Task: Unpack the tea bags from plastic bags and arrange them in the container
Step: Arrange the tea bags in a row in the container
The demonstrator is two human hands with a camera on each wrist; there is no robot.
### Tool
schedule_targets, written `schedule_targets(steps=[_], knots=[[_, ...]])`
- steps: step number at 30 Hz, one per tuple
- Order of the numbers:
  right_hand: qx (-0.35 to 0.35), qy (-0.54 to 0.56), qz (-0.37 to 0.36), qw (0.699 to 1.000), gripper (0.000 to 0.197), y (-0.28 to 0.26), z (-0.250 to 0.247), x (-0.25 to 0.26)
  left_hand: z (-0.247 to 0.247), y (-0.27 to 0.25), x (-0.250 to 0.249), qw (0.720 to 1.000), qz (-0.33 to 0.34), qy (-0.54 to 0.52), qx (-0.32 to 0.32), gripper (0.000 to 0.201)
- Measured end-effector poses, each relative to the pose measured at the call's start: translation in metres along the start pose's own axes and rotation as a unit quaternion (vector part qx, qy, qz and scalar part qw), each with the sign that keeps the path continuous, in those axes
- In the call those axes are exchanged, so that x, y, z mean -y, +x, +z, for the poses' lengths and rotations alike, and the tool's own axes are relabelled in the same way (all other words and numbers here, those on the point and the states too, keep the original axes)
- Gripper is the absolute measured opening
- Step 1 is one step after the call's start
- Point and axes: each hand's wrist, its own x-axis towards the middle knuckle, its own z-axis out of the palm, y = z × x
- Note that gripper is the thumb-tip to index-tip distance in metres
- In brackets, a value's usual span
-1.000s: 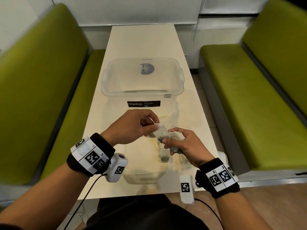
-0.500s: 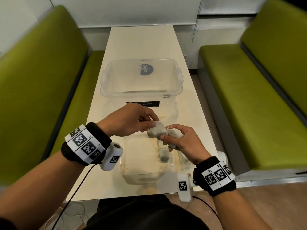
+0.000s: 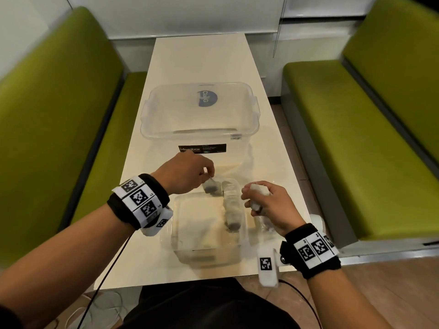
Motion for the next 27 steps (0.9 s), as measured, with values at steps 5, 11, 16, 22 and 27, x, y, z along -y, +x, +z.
schedule_targets(steps=[5,11,16,22,27], knots=[[-0.006,0.028,0.009,1.0,0.006,-0.004,-0.013,0.001,0.04,0.022,0.013,0.997,-0.022,0.064,0.048,0.009],[-0.006,0.034,0.004,0.999,0.001,-0.009,-0.019,-0.001,0.066,0.039,0.011,0.994,-0.007,0.081,0.068,0.01],[-0.007,0.03,0.005,1.0,0.002,-0.01,-0.022,-0.005,0.075,0.049,0.009,0.993,0.007,0.104,0.056,0.012],[-0.007,0.024,0.01,1.0,0.004,-0.01,-0.021,-0.005,0.077,0.053,0.01,0.988,0.016,0.144,0.053,0.014],[-0.003,0.021,0.012,1.0,0.003,-0.01,-0.019,-0.003,0.078,0.051,0.006,0.977,0.024,0.208,0.036,0.018]])
